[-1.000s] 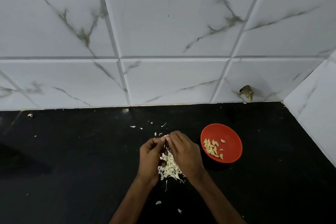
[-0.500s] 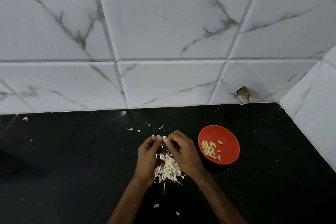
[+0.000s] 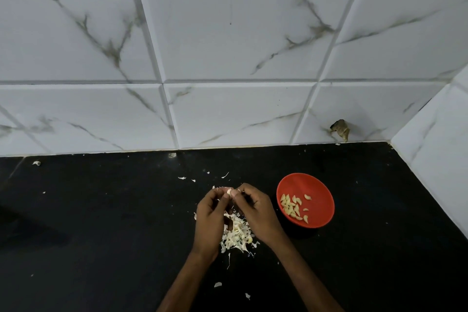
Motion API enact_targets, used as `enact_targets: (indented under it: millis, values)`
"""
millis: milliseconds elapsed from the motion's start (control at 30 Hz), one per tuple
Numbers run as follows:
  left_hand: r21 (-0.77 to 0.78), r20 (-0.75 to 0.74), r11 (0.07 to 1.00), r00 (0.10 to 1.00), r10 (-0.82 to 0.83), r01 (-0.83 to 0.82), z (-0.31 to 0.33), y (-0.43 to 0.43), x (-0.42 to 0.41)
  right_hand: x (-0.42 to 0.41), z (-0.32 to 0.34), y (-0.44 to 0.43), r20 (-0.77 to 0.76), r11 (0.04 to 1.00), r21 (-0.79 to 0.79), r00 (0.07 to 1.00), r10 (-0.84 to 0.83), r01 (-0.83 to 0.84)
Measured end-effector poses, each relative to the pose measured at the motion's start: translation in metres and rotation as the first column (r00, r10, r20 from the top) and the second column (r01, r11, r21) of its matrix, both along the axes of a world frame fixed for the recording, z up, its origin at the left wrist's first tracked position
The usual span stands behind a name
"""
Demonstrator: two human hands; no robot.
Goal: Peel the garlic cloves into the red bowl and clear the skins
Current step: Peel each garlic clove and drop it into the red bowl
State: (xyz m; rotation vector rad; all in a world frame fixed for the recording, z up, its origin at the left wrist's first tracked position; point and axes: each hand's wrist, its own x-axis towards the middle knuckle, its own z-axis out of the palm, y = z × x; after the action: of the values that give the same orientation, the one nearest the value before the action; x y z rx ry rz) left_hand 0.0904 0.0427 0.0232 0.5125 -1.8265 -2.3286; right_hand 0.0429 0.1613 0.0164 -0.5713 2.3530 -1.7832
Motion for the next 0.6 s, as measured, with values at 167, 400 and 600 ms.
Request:
enact_targets:
  millis: [167, 400, 600]
  values:
    - [0.227, -0.012, 0.973, 0.999, -0.050, 0.051, 0.006, -0.002, 0.003, 0.001, 0.000, 0.000, -0.047, 1.000, -0.011, 0.999, 0.029, -0.029]
    - [0.301, -0.030, 0.952, 0.998, -0.057, 0.063, 0.005, -0.008, 0.003, 0.002, 0.000, 0.004, 0.325, 0.956, -0.285, 0.945, 0.033, 0.064]
    - [0.285, 0.013, 0.959, 1.000, -0.007, 0.003, -0.001, -0.017, 0.003, 0.003, -0.023, 0.012, 0.059, 0.995, 0.012, 0.994, -0.095, 0.095]
